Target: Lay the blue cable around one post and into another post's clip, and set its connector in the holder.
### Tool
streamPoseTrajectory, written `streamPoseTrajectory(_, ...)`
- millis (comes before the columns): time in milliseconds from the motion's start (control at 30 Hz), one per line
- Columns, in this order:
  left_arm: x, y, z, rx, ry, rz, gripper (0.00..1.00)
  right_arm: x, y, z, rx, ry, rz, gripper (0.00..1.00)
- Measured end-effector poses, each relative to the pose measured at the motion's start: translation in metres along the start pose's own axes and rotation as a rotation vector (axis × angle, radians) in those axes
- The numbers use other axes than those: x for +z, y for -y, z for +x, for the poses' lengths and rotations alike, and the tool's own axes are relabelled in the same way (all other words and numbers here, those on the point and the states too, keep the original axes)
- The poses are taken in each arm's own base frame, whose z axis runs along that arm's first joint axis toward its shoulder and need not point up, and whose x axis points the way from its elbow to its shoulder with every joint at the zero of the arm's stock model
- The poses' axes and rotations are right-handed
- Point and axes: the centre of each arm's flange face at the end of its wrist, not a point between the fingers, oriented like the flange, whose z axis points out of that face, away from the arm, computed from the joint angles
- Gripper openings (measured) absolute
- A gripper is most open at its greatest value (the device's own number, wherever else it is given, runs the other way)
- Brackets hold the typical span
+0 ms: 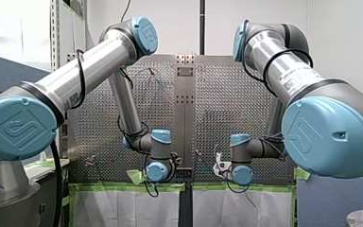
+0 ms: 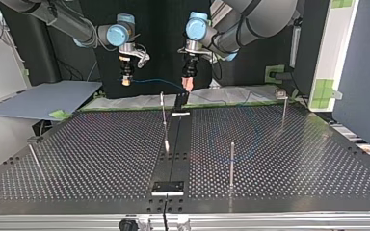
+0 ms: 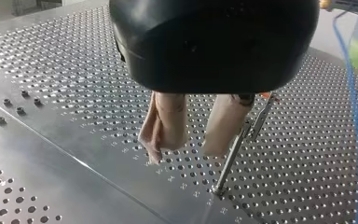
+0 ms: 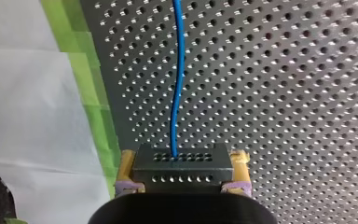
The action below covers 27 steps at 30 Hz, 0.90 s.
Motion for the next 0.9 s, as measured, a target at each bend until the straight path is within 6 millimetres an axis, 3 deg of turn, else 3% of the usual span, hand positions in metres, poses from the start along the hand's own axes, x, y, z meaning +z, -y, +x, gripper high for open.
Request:
streamPoseTrajectory(533,0.016,0.003,-0.006,0.013,0.017,0.005,0.43,0.026,-0.003,0.011,0.0,-0.029,-0.008,0.61)
streamPoseTrajectory(900,0.02,-0.007,0.013,0.05,-0.01,-0.01,0.43,0.039,-0.011,0.018,0.003,-0.027,-0.014,0.61)
